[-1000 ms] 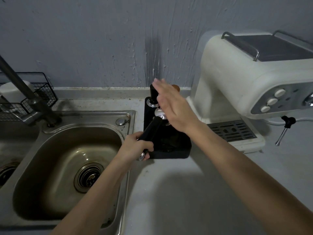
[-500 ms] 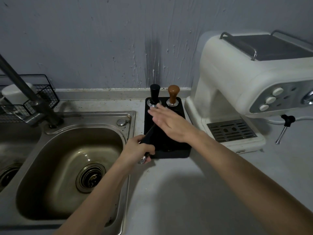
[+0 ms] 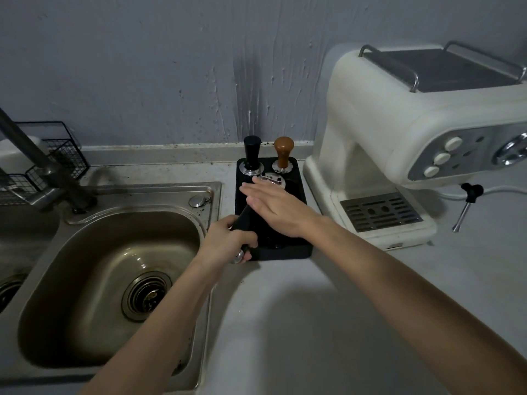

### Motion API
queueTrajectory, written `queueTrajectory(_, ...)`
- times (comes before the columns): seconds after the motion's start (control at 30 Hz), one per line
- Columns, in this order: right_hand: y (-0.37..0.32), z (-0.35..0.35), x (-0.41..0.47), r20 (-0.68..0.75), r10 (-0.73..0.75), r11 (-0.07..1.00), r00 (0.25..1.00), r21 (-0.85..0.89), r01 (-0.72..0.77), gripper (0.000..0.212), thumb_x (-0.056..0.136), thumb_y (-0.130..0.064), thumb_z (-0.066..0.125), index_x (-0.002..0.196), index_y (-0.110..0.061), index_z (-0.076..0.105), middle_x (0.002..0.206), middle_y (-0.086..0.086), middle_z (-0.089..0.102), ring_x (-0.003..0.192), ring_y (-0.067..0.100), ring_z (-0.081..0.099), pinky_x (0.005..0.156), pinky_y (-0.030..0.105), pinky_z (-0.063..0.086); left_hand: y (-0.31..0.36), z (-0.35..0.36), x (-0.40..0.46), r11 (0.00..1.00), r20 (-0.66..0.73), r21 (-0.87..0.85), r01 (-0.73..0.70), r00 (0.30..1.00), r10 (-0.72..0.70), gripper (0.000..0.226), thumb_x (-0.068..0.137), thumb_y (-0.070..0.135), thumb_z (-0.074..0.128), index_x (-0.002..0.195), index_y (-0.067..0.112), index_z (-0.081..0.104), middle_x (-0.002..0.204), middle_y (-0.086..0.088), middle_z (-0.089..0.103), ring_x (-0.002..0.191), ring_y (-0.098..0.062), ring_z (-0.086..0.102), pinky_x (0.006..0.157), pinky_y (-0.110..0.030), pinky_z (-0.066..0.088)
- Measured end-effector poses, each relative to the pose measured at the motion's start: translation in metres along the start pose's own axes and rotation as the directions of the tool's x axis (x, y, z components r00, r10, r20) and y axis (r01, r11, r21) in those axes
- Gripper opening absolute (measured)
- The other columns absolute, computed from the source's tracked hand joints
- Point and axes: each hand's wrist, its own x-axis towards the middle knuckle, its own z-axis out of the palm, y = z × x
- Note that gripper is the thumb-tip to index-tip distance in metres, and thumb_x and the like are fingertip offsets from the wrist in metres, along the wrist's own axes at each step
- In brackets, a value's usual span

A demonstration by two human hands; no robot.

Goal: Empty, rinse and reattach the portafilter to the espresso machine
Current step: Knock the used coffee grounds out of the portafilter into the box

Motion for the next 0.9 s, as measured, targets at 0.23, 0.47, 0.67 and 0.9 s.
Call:
queueTrajectory(0.23,-0.002,-0.012,-0.003,-0.155,0.206,0.930,0.966,0.339,-0.144,0.041,0.097,-0.030,0.037,0.133,-0.013,0.047,0.140,0.003,0.048,0.131,0.012,0.039,0.103,0.016,0.022,0.000,0.003,0.000,1.000,-0.033,0.011,0.012,0.999,-0.011,0.018,0.068,-0.010,0.060,0.077,0.005,0.055,0.058,-0.010,0.049,0.035,-0.015,0.043,0.037,-0.017,0.037)
queueTrajectory(0.47,-0.002,-0.019,-0.009,-0.136,0.531,0.738,0.836,0.559,-0.377,0.016,0.088,-0.030,0.056,0.085,-0.014,0.059,0.081,-0.001,0.060,0.073,0.012,0.058,0.069,0.023,0.048,-0.001,0.010,0.002,0.959,-0.161,0.274,-0.073,0.980,0.121,0.024,0.072,0.007,0.066,0.093,0.009,0.057,0.060,-0.004,0.056,0.039,-0.013,0.053,0.041,-0.020,0.042)
queueTrajectory(0.67,-0.018,-0.012,-0.004,0.225,0.626,0.228,0.747,0.863,-0.451,0.040,0.082,-0.028,0.064,0.116,-0.005,0.057,0.105,0.011,0.064,0.080,0.017,0.061,0.069,0.024,0.052,-0.006,0.027,-0.012,0.544,-0.208,0.835,-0.077,0.872,0.443,0.045,0.081,0.021,0.056,0.124,0.012,0.044,0.104,-0.013,0.064,0.092,-0.034,0.062,0.065,-0.031,0.039)
queueTrajectory(0.9,-0.021,-0.008,-0.004,0.252,0.588,0.020,0.769,0.946,-0.325,0.009,0.078,-0.002,0.066,0.086,-0.005,0.063,0.083,0.009,0.065,0.079,0.020,0.063,0.065,0.027,0.053,-0.006,0.035,-0.024,0.537,-0.128,0.839,-0.090,0.926,0.356,0.057,0.088,0.031,0.052,0.135,0.009,0.028,0.124,-0.016,0.052,0.108,-0.033,0.056,0.082,-0.038,0.046)
